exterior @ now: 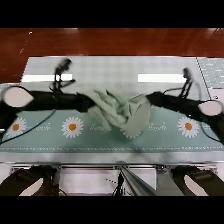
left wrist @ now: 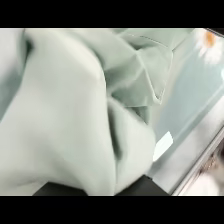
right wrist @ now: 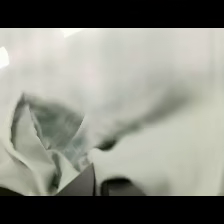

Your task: Fold the shirts.

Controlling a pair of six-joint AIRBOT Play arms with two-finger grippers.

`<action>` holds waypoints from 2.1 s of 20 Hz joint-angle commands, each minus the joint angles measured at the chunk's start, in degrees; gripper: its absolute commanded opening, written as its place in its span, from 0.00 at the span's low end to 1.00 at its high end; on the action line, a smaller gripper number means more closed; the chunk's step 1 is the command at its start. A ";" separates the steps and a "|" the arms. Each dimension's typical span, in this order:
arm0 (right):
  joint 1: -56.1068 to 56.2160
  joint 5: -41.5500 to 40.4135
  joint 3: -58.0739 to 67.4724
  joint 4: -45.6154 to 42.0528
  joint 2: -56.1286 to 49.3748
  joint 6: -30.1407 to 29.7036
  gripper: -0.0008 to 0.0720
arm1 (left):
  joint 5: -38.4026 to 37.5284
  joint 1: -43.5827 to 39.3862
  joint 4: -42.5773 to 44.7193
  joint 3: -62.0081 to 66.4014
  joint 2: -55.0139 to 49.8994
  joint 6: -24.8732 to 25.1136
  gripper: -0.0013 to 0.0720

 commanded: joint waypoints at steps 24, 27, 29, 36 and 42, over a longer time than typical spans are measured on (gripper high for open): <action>-2.27 54.10 28.46 -35.52 6.29 15.37 0.05 | -30.27 7.06 13.90 1.33 16.28 -16.52 0.05; -0.59 45.48 23.26 -35.41 -1.38 14.73 0.04 | -24.00 7.06 12.61 -8.96 16.20 -16.46 0.05; 2.40 41.42 21.75 -34.69 -8.46 14.75 0.05 | -17.35 6.91 10.60 -13.99 16.20 -16.00 0.05; 8.46 34.97 21.88 -33.51 -23.30 14.71 0.47 | -7.17 6.12 10.27 -22.08 16.22 -16.02 0.05; 3.41 39.01 26.14 -43.39 -14.62 10.32 0.62 | -7.15 6.12 10.27 -22.08 16.20 -12.98 0.05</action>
